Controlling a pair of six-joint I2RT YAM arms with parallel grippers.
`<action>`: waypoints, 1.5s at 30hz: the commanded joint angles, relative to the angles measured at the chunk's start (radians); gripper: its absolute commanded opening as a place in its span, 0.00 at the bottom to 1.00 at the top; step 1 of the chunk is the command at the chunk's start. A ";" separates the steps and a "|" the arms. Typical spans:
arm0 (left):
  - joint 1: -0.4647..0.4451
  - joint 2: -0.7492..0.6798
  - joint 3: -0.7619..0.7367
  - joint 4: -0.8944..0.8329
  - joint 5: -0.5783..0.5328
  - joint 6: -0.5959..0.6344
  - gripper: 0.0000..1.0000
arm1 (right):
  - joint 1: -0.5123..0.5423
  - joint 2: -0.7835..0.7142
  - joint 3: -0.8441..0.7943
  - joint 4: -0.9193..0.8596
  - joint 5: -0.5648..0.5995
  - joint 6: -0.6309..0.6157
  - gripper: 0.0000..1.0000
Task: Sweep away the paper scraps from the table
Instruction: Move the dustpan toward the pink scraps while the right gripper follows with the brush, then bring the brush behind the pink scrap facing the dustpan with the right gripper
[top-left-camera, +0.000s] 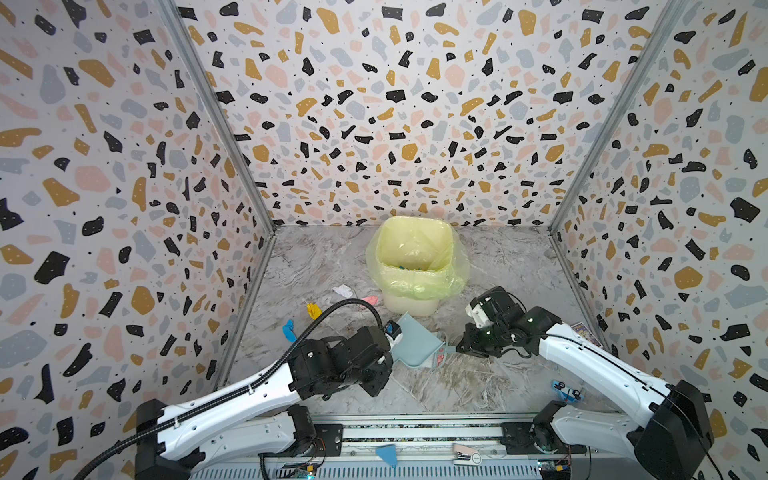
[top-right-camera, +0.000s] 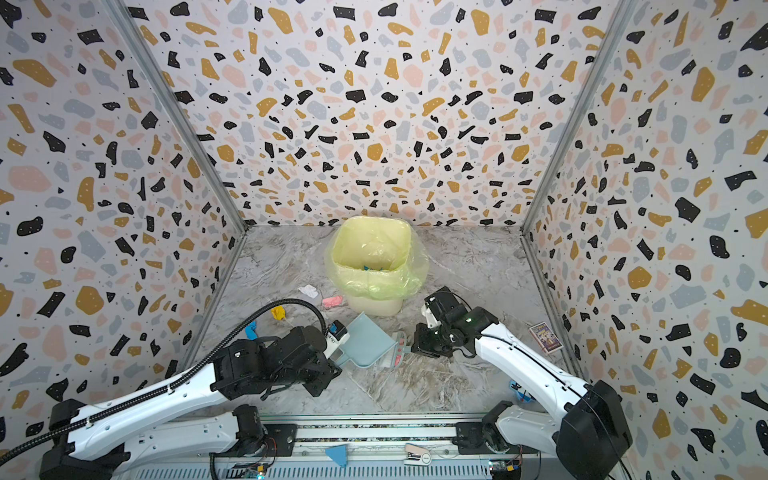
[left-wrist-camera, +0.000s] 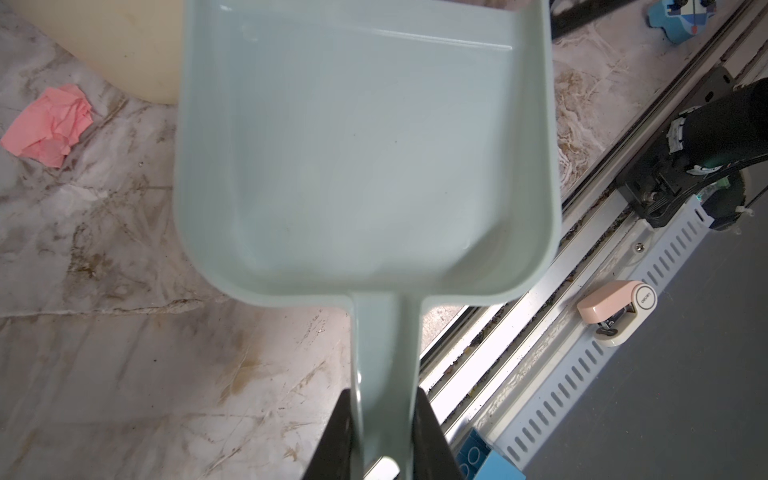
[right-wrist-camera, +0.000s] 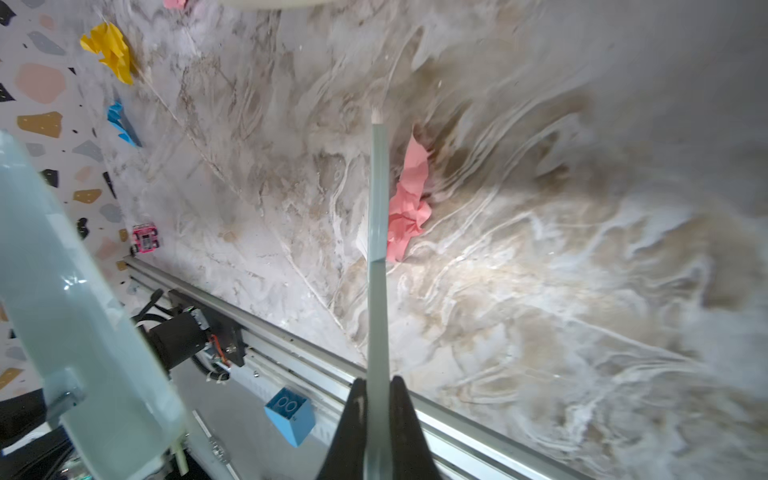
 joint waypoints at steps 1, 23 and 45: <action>-0.020 0.030 -0.028 0.023 0.020 0.012 0.20 | -0.035 -0.010 0.074 -0.194 0.102 -0.128 0.00; -0.059 0.328 0.041 0.036 0.003 0.215 0.19 | -0.083 0.116 0.431 -0.484 0.409 -0.266 0.00; -0.020 0.493 0.110 0.091 0.039 0.268 0.16 | -0.008 0.350 0.560 -0.513 0.459 -0.410 0.00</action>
